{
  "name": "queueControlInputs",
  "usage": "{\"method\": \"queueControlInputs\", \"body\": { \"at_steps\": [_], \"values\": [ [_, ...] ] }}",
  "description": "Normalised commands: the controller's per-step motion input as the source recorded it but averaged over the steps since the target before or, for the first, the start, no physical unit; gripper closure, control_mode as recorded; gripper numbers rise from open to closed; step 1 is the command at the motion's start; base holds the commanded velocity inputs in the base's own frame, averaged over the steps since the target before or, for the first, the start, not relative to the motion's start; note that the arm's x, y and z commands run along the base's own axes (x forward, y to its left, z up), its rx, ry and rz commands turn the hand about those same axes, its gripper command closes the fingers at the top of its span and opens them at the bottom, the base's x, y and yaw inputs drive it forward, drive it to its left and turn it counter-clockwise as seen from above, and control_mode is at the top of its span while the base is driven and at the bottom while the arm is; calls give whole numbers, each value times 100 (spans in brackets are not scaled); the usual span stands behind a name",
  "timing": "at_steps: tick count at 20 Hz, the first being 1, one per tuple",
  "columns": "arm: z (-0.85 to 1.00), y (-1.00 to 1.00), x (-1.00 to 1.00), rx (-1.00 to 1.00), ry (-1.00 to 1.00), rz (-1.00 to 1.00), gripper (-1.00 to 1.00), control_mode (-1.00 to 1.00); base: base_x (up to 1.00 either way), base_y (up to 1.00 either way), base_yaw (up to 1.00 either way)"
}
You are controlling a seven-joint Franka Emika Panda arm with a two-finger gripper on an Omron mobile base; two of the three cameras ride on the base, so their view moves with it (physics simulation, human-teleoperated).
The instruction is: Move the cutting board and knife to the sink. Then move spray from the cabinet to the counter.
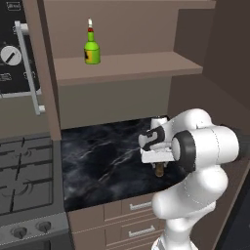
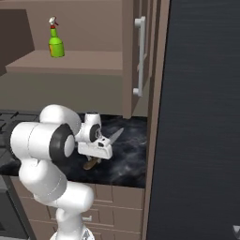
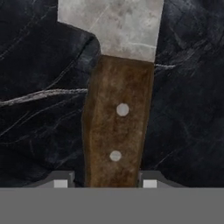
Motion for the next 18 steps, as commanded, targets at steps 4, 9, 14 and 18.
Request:
{"method": "queueControlInputs", "body": {
  "at_steps": [4, 9, 14, 18],
  "values": [
    [-17, 0, -33, -1, -3, 0, 100, -100, 0, 0, 0],
    [3, 0, -57, 0, -16, 0, 100, -100, 0, 0, 0],
    [82, 4, -36, 0, -31, 1, 100, -100, 0, 0, 0],
    [100, 20, -3, 0, -19, 0, 100, -100, 0, 0, 0]
  ]
}}
